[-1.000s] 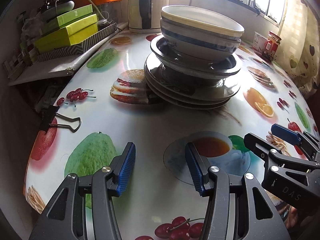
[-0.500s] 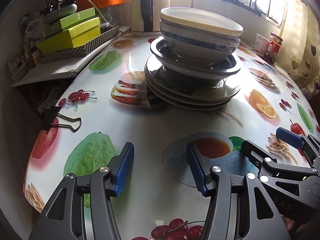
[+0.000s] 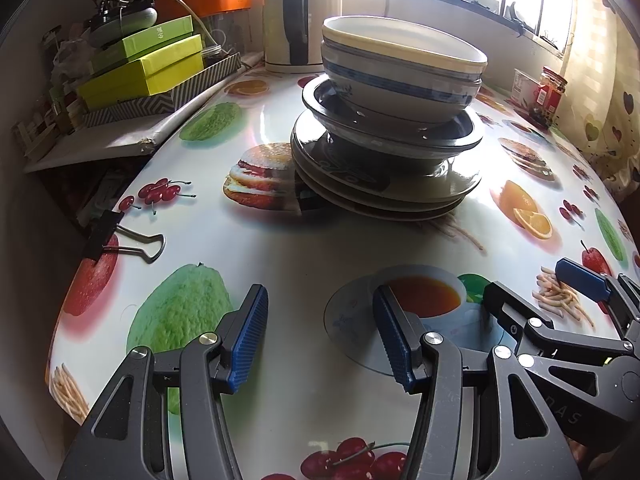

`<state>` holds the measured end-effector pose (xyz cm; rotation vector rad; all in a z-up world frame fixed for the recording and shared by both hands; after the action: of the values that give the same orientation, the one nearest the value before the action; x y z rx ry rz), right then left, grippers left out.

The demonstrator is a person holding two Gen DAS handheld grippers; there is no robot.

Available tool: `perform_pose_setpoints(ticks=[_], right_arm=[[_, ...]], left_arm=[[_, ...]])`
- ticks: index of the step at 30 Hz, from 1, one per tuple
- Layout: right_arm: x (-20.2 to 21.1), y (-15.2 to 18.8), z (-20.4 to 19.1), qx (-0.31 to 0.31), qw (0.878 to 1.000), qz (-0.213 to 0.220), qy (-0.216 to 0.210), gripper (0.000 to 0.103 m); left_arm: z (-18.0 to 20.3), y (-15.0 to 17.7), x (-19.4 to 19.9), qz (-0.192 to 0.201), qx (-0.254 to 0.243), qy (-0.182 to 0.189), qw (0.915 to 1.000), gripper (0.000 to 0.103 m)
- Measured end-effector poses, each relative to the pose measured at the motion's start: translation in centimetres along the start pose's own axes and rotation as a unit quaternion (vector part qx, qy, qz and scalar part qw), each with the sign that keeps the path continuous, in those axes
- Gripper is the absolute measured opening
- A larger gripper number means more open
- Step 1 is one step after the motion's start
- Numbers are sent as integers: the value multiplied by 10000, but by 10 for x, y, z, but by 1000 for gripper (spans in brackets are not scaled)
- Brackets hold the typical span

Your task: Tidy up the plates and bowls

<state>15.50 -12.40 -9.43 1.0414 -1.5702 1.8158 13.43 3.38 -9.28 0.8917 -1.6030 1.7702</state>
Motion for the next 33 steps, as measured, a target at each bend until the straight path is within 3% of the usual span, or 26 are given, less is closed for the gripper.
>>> perform_pose_setpoints(ticks=[33], right_arm=[[1,1,2,-6,10000,14,9,89]], left_arm=[[0,0,0,10,2,-2,10000,56]])
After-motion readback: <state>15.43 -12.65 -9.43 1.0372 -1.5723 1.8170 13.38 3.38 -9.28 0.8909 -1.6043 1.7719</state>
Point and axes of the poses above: each gripper's, at about its wrist camera, not at the fingertips, and x roughly against the way its jaws point, z to its right, y to its underside, the point moved 8 cm from there along -x, roughly the way its jaws point, and after that the axes turned 4 degrees about x, right-handed, at the moved point
